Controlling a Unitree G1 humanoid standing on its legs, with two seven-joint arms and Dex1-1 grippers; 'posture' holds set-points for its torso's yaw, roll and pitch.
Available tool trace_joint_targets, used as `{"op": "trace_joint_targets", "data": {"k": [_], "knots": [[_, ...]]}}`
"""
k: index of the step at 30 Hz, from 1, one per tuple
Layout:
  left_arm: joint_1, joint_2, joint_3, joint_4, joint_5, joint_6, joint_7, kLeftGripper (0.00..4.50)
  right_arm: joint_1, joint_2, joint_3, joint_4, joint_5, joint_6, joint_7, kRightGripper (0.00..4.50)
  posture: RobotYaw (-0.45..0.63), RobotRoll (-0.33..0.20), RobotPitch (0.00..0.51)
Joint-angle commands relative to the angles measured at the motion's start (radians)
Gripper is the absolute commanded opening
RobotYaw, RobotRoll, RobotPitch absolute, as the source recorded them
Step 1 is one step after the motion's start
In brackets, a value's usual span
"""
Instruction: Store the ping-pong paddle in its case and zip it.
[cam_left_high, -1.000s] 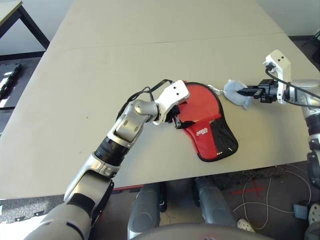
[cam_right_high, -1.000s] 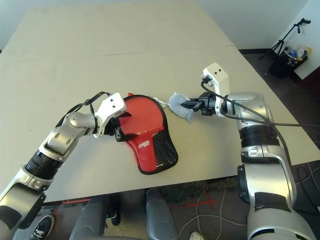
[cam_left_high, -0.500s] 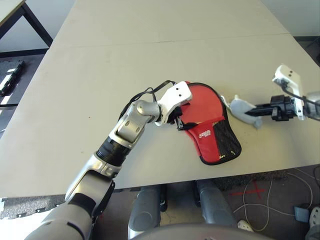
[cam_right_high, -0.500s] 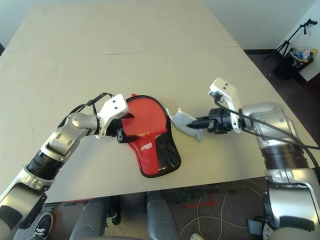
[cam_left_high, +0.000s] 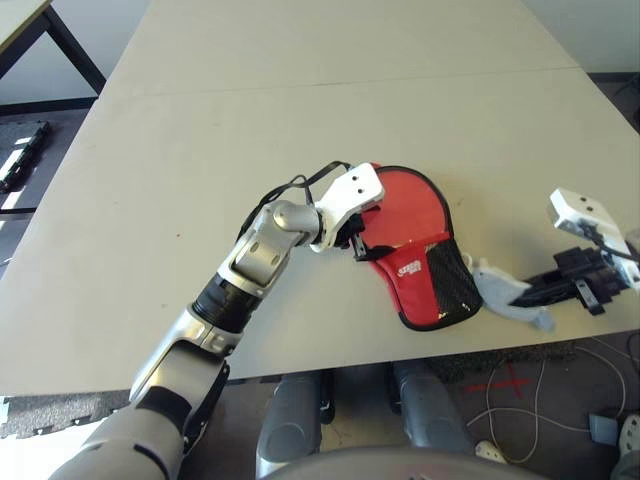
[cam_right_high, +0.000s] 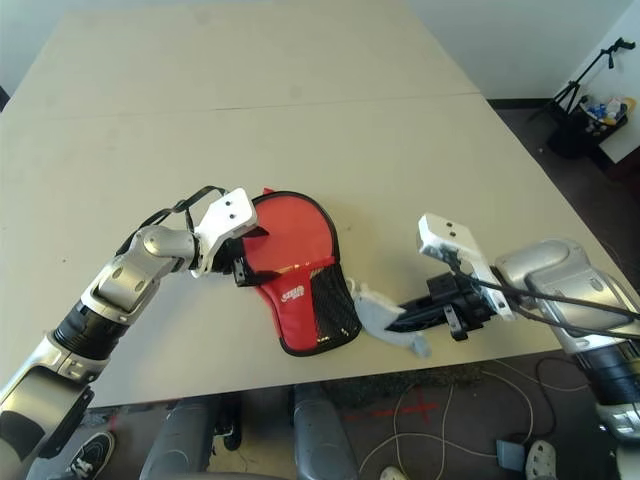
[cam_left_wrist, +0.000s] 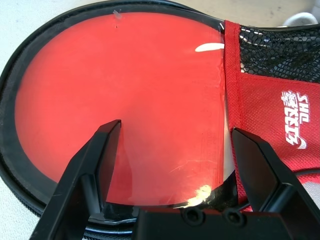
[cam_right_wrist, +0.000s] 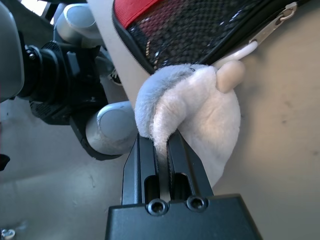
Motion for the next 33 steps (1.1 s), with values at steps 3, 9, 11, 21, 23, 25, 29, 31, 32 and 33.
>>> {"op": "trace_joint_targets", "data": {"k": [3,9,11,21,23,25,29,31,32,33], "knots": [[0.027,0.006,-0.028,0.032,0.014,0.017,0.003,4.50,0.049,-0.024,0.029,-0.065,0.041,-0.005,0.032,0.01,-0.15,0.000,0.219],[0.026,0.005,-0.013,0.008,-0.005,0.032,-0.007,4.50,-0.021,0.014,-0.063,-0.027,0.128,0.110,0.033,1.91,-0.15,0.000,0.218],[0.024,0.005,0.001,-0.010,-0.023,0.047,-0.015,4.50,-0.051,0.023,-0.105,0.003,0.175,0.142,0.034,2.55,-0.15,0.000,0.218],[-0.011,-0.014,0.175,-0.104,-0.163,0.105,0.025,4.50,-0.277,0.269,-0.325,0.387,0.220,0.179,-0.203,4.45,-0.15,0.000,0.217],[-0.024,-0.039,0.265,-0.106,-0.199,0.098,0.087,4.50,-0.305,0.345,-0.357,0.435,0.148,0.055,-0.334,4.45,-0.15,0.000,0.218],[-0.039,-0.058,0.369,-0.098,-0.235,0.099,0.159,4.50,-0.345,0.412,-0.389,0.503,0.085,-0.052,-0.475,4.45,-0.14,0.000,0.218],[-0.028,-0.059,0.550,-0.042,-0.248,-0.011,0.313,4.50,-0.415,0.495,-0.448,0.659,-0.014,-0.262,-0.704,4.45,-0.13,0.000,0.223],[-0.003,-0.035,0.612,-0.014,-0.246,-0.061,0.354,4.50,-0.438,0.522,-0.481,0.727,-0.043,-0.370,-0.785,4.45,-0.13,0.000,0.224],[0.008,-0.023,0.628,-0.002,-0.241,-0.082,0.369,4.50,-0.446,0.529,-0.491,0.755,-0.054,-0.404,-0.810,4.45,-0.12,0.000,0.225],[0.020,-0.012,0.648,0.018,-0.235,-0.119,0.387,4.50,-0.454,0.536,-0.504,0.789,-0.065,-0.453,-0.835,4.45,-0.12,0.000,0.226]]}}
